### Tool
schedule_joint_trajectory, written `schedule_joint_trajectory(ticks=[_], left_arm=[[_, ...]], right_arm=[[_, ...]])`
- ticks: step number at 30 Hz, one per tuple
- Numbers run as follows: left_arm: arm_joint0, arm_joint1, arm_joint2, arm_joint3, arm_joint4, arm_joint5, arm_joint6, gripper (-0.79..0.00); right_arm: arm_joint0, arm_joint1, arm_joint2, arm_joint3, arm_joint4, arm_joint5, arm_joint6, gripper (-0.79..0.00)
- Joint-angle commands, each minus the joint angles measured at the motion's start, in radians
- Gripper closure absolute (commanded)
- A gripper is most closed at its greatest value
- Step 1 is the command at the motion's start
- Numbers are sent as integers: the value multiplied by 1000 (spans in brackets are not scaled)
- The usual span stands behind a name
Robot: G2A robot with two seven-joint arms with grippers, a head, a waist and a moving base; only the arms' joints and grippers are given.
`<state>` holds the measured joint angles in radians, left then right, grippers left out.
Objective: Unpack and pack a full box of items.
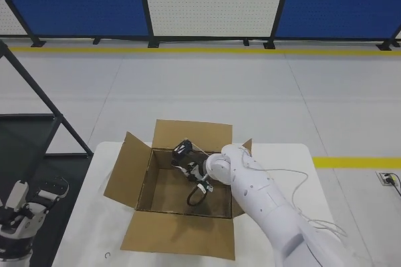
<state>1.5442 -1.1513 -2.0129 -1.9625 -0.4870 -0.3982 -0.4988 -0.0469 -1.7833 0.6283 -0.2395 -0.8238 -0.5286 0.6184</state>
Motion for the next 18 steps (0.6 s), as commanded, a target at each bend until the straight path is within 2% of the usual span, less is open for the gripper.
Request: schedule_joint_trajectory(ticks=[1,5,12,18], left_arm=[[-2,0,4,-1,1,1,-1,-785],[-4,0,7,-2,4,2,-1,-785],[-2,0,5,-1,4,-2,0,-785],[2,0,-2,1,4,-1,3,-785]], right_arm=[[-4,13,5,-26,-8,-8,-3,0],[-26,40,16,-97,-26,15,46,0],[-80,81,42,-237,-23,46,283,0],[-121,111,64,-317,-20,50,439,0]])
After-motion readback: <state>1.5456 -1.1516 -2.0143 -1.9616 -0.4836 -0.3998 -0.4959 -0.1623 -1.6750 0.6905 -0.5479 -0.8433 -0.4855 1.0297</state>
